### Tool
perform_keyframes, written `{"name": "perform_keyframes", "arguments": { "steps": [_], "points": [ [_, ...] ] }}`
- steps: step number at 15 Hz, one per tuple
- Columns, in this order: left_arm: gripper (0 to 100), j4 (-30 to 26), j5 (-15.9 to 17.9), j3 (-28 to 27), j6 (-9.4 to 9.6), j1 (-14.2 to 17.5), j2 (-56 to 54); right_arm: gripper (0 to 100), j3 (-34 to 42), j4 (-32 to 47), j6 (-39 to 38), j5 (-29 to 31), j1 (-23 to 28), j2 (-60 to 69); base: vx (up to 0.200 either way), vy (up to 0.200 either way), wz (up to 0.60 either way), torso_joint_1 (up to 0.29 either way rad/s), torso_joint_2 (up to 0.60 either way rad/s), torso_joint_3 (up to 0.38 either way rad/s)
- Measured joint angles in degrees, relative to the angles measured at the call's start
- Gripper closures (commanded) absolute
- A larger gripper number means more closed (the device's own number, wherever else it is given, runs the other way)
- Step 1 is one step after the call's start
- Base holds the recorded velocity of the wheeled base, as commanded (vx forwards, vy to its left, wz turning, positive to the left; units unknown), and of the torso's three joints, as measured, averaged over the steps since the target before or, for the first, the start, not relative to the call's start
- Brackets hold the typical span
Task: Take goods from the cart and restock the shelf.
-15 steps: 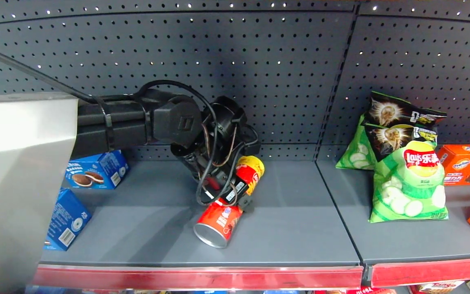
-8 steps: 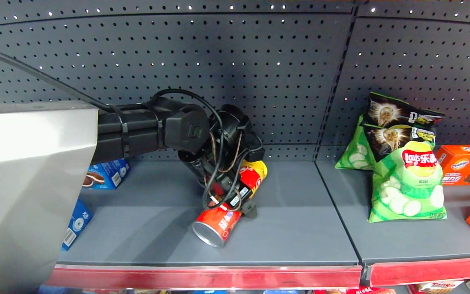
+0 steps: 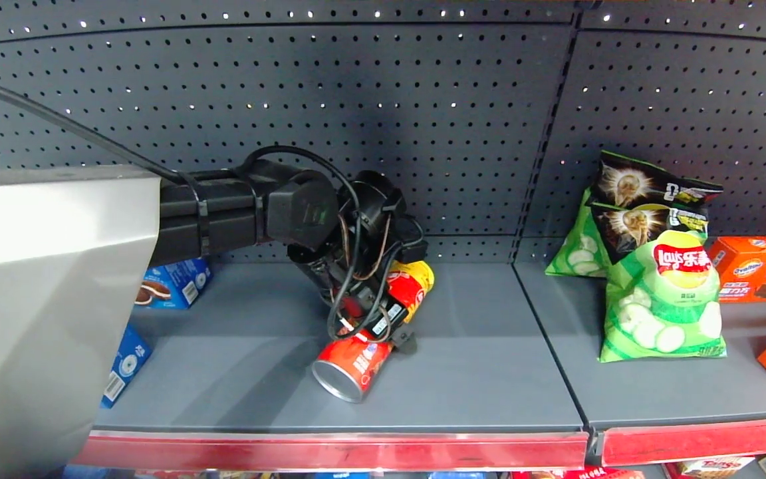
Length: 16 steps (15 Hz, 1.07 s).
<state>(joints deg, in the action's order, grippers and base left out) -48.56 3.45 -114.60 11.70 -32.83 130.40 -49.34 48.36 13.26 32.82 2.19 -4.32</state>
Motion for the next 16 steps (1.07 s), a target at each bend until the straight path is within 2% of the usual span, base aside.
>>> {"name": "perform_keyframes", "arguments": {
  "steps": [4, 6, 7, 14, 15, 16],
  "points": [
    [0, -2.7, -0.2, 0.0, 0.15, 0.4, 0.0, 100, -0.1, 0.0, 0.0, 0.0, 0.0, 0.0, 0.0, 0.0, 0.0, 0.0, 0.0, 0.0],
    [0, -8.8, -0.6, -0.1, 0.37, 0.9, 0.3, 100, -0.2, 0.0, 0.0, 0.0, 0.0, 0.0, 0.0, 0.0, 0.0, 0.0, 0.0, 0.0],
    [0, -9.5, -0.6, -0.1, 0.39, 1.2, 0.6, 100, -0.3, 0.0, 0.0, 0.0, 0.1, 0.0, 0.0, 0.0, 0.0, 0.0, 0.0, 0.0],
    [0, -9.4, -0.3, -0.1, -0.29, 1.4, 2.2, 100, -0.6, 0.0, 0.0, 0.0, 0.0, 0.0, 0.0, 0.0, 0.0, 0.0, 0.0, 0.0],
    [100, -9.6, -0.3, -0.1, -0.22, 1.5, 2.5, 100, -0.5, 0.0, 0.0, 0.0, 0.0, 0.0, 0.0, 0.0, 0.0, 0.0, 0.0, 0.0],
    [100, -9.7, -0.3, -0.1, -0.21, 1.6, 2.8, 100, -0.4, 0.0, 0.0, 0.0, 0.0, 0.0, 0.0, 0.0, 0.0, 0.0, 0.0, 0.0]
  ]
}}
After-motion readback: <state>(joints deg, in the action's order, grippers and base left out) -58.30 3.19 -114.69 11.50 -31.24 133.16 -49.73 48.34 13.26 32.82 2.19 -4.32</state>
